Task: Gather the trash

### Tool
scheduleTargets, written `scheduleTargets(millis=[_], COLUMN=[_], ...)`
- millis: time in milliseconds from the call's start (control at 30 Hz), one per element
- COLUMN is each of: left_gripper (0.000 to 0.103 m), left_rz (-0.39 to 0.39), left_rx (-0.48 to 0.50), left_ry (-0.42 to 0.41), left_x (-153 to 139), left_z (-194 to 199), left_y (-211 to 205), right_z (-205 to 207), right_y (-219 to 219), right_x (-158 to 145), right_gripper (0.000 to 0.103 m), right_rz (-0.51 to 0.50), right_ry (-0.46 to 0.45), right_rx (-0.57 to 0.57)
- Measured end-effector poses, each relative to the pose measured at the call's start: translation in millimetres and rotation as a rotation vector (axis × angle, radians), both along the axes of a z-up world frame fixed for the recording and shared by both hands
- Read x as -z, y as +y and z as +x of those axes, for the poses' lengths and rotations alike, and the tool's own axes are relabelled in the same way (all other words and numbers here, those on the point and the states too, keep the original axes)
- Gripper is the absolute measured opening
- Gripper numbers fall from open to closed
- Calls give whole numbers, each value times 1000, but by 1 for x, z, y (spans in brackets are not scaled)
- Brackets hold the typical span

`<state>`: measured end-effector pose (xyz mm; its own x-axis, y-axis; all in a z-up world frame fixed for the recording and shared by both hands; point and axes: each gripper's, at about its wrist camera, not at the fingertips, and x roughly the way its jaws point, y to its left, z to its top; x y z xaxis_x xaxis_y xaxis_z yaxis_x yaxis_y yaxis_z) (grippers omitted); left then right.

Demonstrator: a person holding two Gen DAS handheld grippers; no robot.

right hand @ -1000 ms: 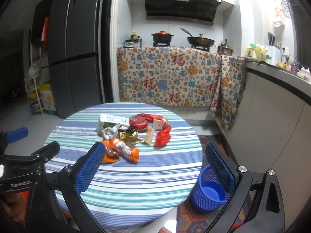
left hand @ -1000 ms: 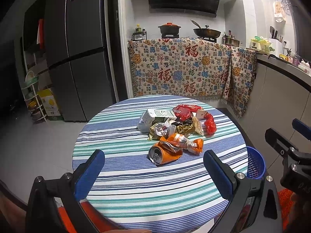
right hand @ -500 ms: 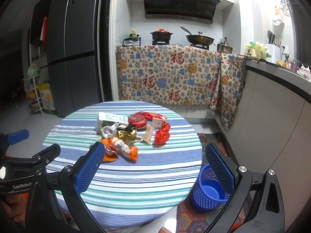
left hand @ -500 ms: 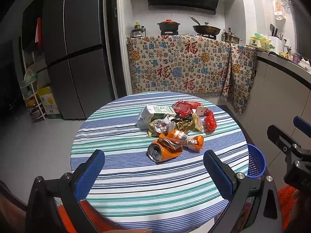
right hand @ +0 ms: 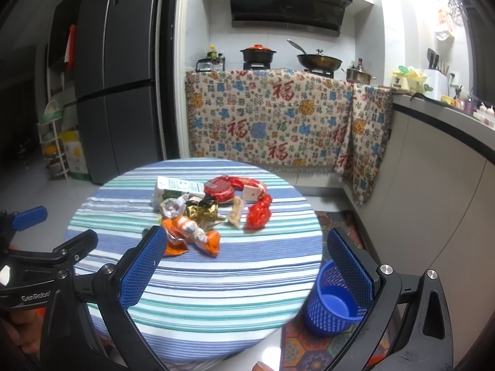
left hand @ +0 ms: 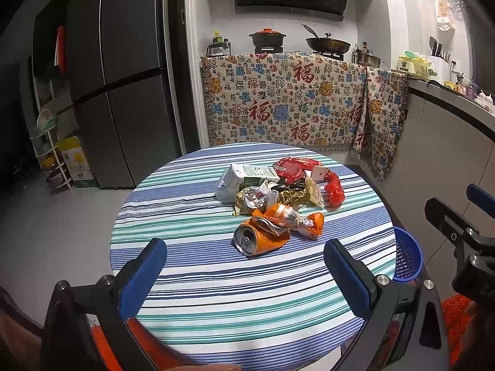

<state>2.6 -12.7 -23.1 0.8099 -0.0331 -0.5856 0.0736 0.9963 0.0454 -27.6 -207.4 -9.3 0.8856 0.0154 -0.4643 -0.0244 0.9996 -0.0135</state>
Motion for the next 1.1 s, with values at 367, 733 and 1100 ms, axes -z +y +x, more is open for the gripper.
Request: scheduleTargets(millis=[367,733,1100], left_gripper=[103,103,103], left_rz=[-41,-68,-37], left_rx=[8,84,159], left_ry=[52,175,266], left_x=[22,86,135], left_z=[18,56,119], left_y=[23,28,17], right_z=[6,39,116], right_y=[-2,-3,5], right_x=[8,50,142], right_gripper=[103,103,102], right_rz=[7,32,33], right_ry=[25,137,414], right_rx=[7,-41,-262])
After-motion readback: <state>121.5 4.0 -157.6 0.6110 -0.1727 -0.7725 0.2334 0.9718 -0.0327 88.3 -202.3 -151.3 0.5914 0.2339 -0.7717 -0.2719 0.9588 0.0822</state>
